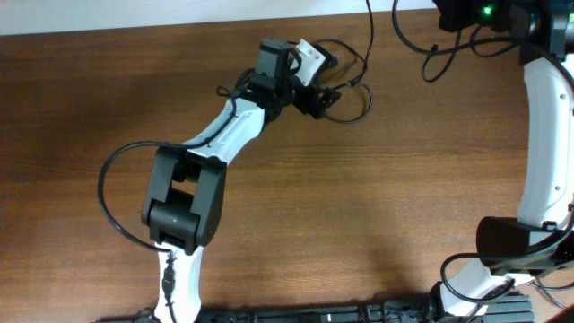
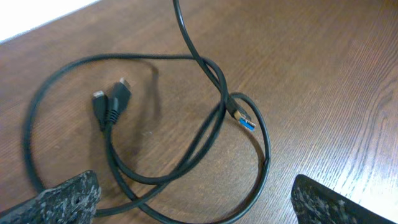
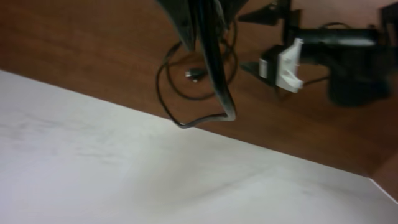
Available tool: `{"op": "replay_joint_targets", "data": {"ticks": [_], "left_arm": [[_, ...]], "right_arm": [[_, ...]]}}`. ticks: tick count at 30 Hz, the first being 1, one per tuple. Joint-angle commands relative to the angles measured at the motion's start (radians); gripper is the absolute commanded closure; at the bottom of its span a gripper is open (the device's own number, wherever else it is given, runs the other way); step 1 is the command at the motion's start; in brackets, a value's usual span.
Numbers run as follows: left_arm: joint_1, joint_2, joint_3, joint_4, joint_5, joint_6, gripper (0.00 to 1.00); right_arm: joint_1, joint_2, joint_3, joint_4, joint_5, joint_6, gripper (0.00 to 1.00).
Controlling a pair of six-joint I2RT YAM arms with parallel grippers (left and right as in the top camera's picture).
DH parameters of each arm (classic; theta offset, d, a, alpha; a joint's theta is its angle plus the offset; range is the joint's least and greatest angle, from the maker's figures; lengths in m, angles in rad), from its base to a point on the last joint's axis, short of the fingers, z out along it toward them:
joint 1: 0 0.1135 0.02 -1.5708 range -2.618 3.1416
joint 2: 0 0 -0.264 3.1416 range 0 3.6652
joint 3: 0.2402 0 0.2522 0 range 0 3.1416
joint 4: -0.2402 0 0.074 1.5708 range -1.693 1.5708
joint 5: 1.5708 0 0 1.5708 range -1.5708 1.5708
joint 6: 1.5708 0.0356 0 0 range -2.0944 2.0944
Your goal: Untangle cables
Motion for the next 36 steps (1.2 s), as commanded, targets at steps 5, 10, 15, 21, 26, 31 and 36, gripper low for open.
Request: {"op": "replay_joint_targets", "data": {"ticks": [5, 10, 15, 21, 26, 31, 36], "left_arm": [[-0.04, 0.018, 0.003, -0.029, -0.008, 0.301, 0.01], [-0.041, 0.048, 0.003, -0.019, -0.008, 0.476, 0.01], [-0.041, 0.115, 0.003, 0.067, -0.007, 0.478, 0.04], [-0.05, 0.174, 0.003, 0.156, -0.008, 0.478, 0.11], [-0.05, 0.18, 0.003, 0.241, -0.007, 0.478, 0.54], [-0.05, 0.18, 0.003, 0.249, -0.007, 0.451, 1.0], [-0.046, 0.173, 0.004, 0.145, -0.006, 0.367, 1.0]], "right_arm": [[-0.004, -0.024, 0.013, -0.002, -0.165, 0.095, 0.96], [-0.004, -0.024, 0.013, -0.002, -0.338, 0.096, 0.96], [-0.004, -0.024, 0.013, -0.003, -0.406, 0.096, 0.96], [-0.01, -0.024, 0.013, -0.002, -0.528, 0.096, 0.96], [-0.011, -0.024, 0.013, -0.003, -0.527, 0.096, 0.96], [-0.016, -0.024, 0.013, -0.002, -0.526, 0.096, 0.96], [-0.088, -0.024, 0.013, -0.002, -0.526, 0.096, 0.96]]}}
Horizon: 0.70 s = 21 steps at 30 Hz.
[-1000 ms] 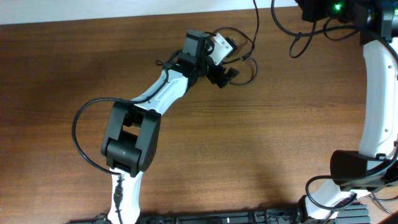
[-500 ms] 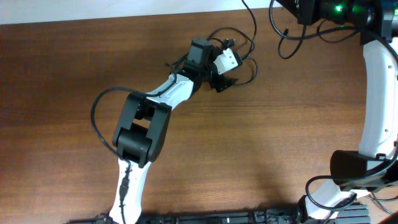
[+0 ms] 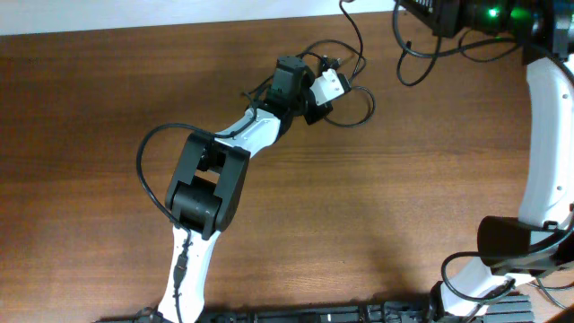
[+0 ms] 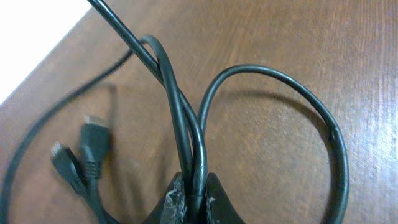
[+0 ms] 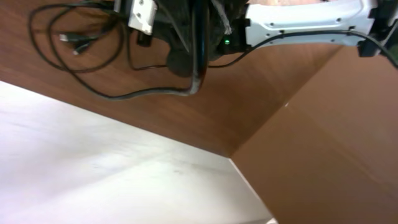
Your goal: Untangle cables
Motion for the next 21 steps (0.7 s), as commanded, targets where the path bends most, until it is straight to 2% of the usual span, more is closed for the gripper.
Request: {"op": "replay_joint_targets", "data": {"ticks": [1, 11, 18, 19, 21], "left_arm": [[-0.002, 0.006, 0.003, -0.095, 0.004, -0.061, 1.0], [-0.001, -0.143, 0.003, -0.536, 0.005, -0.06, 1.0], [-0.001, -0.293, 0.003, -0.793, 0.047, -0.06, 1.0], [-0.001, -0.304, 0.003, -0.804, 0.047, -0.06, 0.93], [-0.001, -0.33, 0.003, -0.821, 0.045, -0.06, 0.07]], "right_arm": [[-0.081, -0.024, 0.013, 0.003, -0.024, -0.001, 0.96], [-0.386, -0.024, 0.013, -0.04, -0.017, 0.087, 0.96], [-0.437, -0.024, 0.013, -0.136, -0.016, 0.064, 0.96], [-0.437, -0.024, 0.013, -0.135, -0.017, 0.064, 0.96], [-0.438, -0.024, 0.013, -0.132, -0.016, 0.064, 0.96]]}}
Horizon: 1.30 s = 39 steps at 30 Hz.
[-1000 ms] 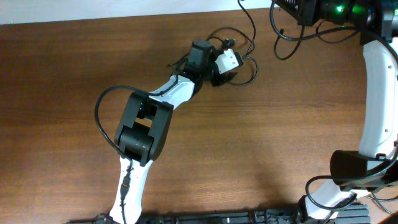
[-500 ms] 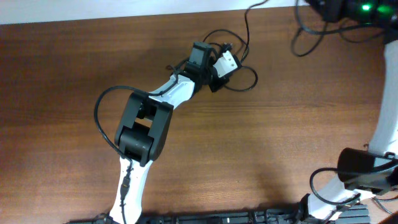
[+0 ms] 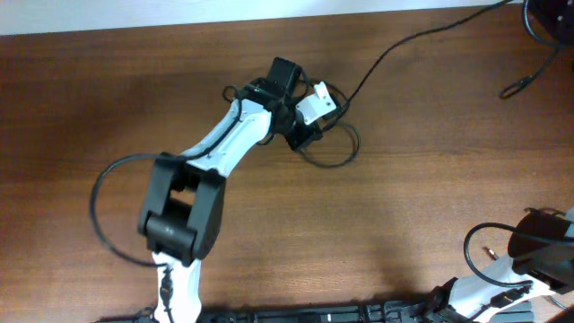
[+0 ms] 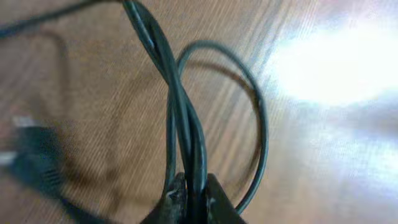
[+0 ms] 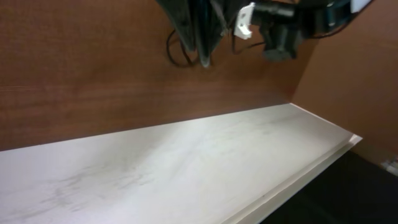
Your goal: Untangle cables
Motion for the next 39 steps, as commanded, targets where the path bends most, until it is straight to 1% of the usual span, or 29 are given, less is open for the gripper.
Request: {"op": "replay_joint_targets", "data": {"ticks": [1, 4, 7, 8, 11, 12, 13, 15, 17, 24, 33, 39], "left_arm": [[0.001, -0.094, -0.006, -0.025, 0.025, -0.014, 0.01], [0.001, -0.104, -0.006, -0.026, -0.021, -0.014, 0.01], [0.003, -0.103, -0.006, -0.034, -0.017, -0.008, 0.01], [0.003, -0.103, -0.006, -0.044, -0.016, 0.014, 0.01], [0.003, -0.103, -0.006, -0.096, -0.016, 0.118, 0.01], [0.003, -0.103, -0.006, -0.124, -0.016, 0.175, 0.01], [0.003, -0.103, -0.006, -0.16, -0.016, 0.266, 0.01], [0.003, -0.103, -0.006, -0.187, -0.016, 0.362, 0.01], [0.003, -0.103, -0.006, -0.181, -0.016, 0.411, 0.01], [-0.021, -0.051, -0.006, -0.041, 0.037, 0.418, 0.01], [-0.104, 0.092, -0.006, 0.172, 0.036, 0.418, 0.01], [-0.126, 0.122, -0.006, 0.22, 0.037, 0.418, 0.01]], "right_arm": [[-0.001, -0.024, 0.013, 0.003, -0.016, -0.016, 0.96], [-0.003, -0.024, 0.013, 0.003, -0.012, -0.016, 0.96], [-0.003, -0.024, 0.013, 0.008, -0.003, -0.016, 0.96], [-0.003, -0.024, 0.013, 0.009, 0.015, -0.016, 0.96], [-0.004, -0.024, 0.013, 0.01, 0.081, -0.016, 0.96], [-0.004, -0.024, 0.013, 0.01, 0.085, -0.016, 0.96], [-0.004, -0.024, 0.013, 0.011, 0.085, -0.016, 0.96], [-0.004, -0.024, 0.013, 0.011, 0.085, -0.016, 0.96], [-0.004, -0.024, 0.013, 0.01, 0.085, -0.016, 0.96], [-0.003, -0.024, 0.013, -0.005, 0.081, -0.016, 0.96], [-0.003, -0.024, 0.013, -0.012, 0.08, -0.016, 0.96], [-0.003, -0.024, 0.013, -0.018, 0.08, -0.016, 0.96]]}}
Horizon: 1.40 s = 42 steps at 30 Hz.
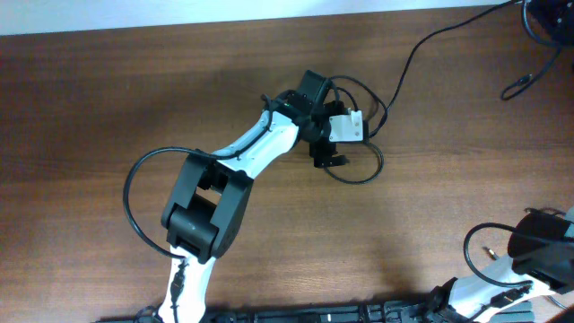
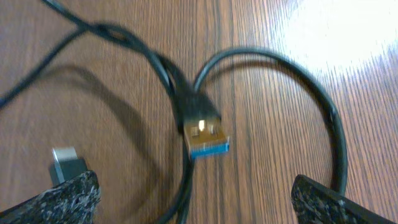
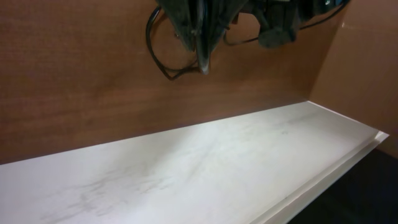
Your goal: Untangle cables
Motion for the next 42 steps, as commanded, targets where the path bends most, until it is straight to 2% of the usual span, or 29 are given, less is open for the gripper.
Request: {"op": "replay_joint_targets", "data": {"ticks": [1, 3, 4, 5, 6, 7, 8, 12, 14, 17, 23, 24, 27, 32, 37, 42], "left_arm": [[-0.013, 0.046, -0.001, 0.012, 0.019, 0.012, 0.01], [-0.021, 0.083, -0.001, 0.011, 0.019, 0.011, 0.05], [-0.023, 0.094, -0.001, 0.01, 0.02, 0.011, 0.21], [-0.025, 0.105, -0.001, 0.009, 0.026, 0.002, 0.43], [-0.028, 0.107, -0.001, 0.008, 0.03, -0.009, 0.59], [-0.034, 0.108, -0.001, 0.008, 0.03, -0.031, 0.83], [-0.038, 0.108, -0.001, 0.008, 0.029, -0.048, 1.0], [-0.045, 0.108, -0.001, -0.003, 0.029, -0.06, 1.0], [-0.039, 0.099, -0.001, -0.005, 0.03, -0.14, 1.0], [-0.033, 0.072, -0.001, -0.037, 0.03, -0.158, 1.0], [-0.005, -0.063, -0.001, -0.178, 0.025, -0.158, 1.0], [0.014, -0.108, -0.001, -0.225, 0.026, -0.158, 1.0], [0.056, -0.191, -0.001, -0.305, 0.026, -0.157, 1.0], [0.16, -0.341, -0.001, -0.372, 0.026, -0.157, 1.0], [0.301, -0.49, -0.001, -0.37, 0.028, -0.158, 1.0], [0.442, -0.575, -0.001, -0.363, 0.098, -0.159, 1.0]], "right_arm": [[-0.003, -0.024, 0.013, -0.005, 0.0, -0.014, 0.96], [-0.003, -0.024, 0.013, -0.005, 0.0, -0.014, 0.96], [-0.003, -0.024, 0.013, -0.005, 0.0, -0.014, 0.96], [-0.003, -0.024, 0.013, -0.005, 0.001, -0.014, 0.96], [-0.003, -0.024, 0.013, -0.005, 0.001, -0.014, 0.96], [-0.003, -0.024, 0.013, -0.005, 0.001, -0.014, 0.96], [-0.003, -0.024, 0.013, -0.005, 0.001, -0.014, 0.96], [-0.004, -0.024, 0.013, -0.005, 0.001, -0.014, 0.96], [-0.004, -0.024, 0.013, -0.004, 0.01, -0.014, 0.96], [-0.004, -0.024, 0.013, -0.001, 0.064, -0.048, 0.96], [-0.004, -0.024, 0.013, 0.027, 0.423, -0.048, 0.96], [-0.004, -0.024, 0.013, 0.037, 0.541, -0.048, 0.96], [-0.005, -0.024, 0.013, 0.056, 0.66, -0.086, 0.96], [-0.037, -0.024, 0.013, 0.084, 0.686, -0.097, 0.96], [-0.09, -0.024, 0.013, 0.08, 0.686, -0.097, 0.96], [-0.139, -0.024, 0.013, 0.072, 0.686, -0.097, 0.96]]}}
